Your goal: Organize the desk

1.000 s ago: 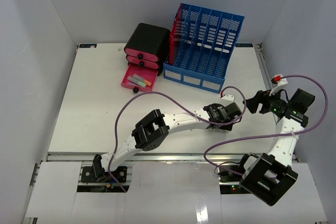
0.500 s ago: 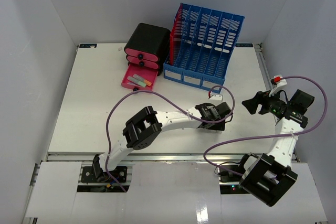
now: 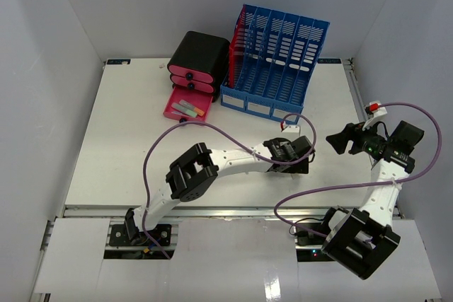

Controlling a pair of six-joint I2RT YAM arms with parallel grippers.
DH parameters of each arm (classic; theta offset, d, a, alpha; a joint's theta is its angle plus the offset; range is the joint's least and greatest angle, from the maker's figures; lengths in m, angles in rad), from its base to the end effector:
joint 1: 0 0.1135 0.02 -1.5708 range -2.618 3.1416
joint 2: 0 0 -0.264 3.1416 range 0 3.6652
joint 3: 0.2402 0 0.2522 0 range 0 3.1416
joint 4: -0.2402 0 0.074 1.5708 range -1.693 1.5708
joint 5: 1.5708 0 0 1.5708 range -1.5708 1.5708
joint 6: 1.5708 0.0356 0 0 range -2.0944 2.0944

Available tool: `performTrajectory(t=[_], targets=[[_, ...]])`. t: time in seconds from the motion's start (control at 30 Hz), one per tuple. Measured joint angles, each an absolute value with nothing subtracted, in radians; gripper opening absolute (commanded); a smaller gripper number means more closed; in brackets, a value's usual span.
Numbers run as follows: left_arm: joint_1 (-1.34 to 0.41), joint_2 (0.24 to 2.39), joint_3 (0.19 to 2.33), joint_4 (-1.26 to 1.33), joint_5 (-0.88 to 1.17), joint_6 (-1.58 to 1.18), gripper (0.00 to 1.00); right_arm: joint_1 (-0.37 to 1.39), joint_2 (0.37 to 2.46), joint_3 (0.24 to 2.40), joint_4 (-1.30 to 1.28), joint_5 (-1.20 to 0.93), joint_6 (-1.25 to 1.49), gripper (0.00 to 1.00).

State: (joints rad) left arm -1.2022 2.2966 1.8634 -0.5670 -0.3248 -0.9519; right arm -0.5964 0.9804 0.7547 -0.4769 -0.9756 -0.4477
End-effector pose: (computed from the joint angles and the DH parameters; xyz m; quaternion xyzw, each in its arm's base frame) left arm 0.1911 -0.4632 0.1719 0.0731 0.9452 -0.1710 0.2682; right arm 0.1795 -0.0862 0.2757 -0.1370 0.8139 0.1833 0.5341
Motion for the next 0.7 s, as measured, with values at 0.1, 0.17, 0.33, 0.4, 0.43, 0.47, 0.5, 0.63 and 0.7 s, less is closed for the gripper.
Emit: performTrajectory(t=[0.1, 0.17, 0.33, 0.4, 0.43, 0.47, 0.5, 0.63, 0.7], targets=[[-1.195, 2.327, 1.941, -0.604, -0.325, -0.951, 0.87, -0.597, 0.978, 0.755, -0.477, -0.976, -0.448, 0.77], [-1.188, 2.353, 1.997, -0.616, -0.325, -0.951, 0.84, -0.598, 0.977, 0.755, -0.477, -0.976, -0.448, 0.77], [-1.174, 2.393, 2.032, -0.649, -0.329, -0.945, 0.8, -0.603, 0.976, 0.755, -0.477, -0.976, -0.448, 0.77], [-1.172, 2.403, 2.036, -0.663, -0.336, -0.942, 0.77, -0.603, 0.975, 0.755, -0.477, -0.976, -0.447, 0.77], [-1.171, 2.404, 2.039, -0.67, -0.337, -0.939, 0.75, -0.603, 0.975, 0.755, -0.477, -0.976, -0.447, 0.77], [-1.17, 2.406, 2.043, -0.676, -0.341, -0.935, 0.71, -0.604, 0.975, 0.755, -0.477, -0.977, -0.447, 0.77], [-1.17, 2.409, 2.045, -0.681, -0.346, -0.93, 0.66, -0.604, 0.975, 0.755, -0.477, -0.978, -0.447, 0.77], [-1.169, 2.415, 2.051, -0.698, -0.366, -0.912, 0.52, -0.608, 0.975, 0.755, -0.477, -0.979, -0.447, 0.77], [-1.169, 2.416, 2.051, -0.708, -0.376, -0.904, 0.5, -0.608, 0.975, 0.755, -0.477, -0.98, -0.447, 0.77]])
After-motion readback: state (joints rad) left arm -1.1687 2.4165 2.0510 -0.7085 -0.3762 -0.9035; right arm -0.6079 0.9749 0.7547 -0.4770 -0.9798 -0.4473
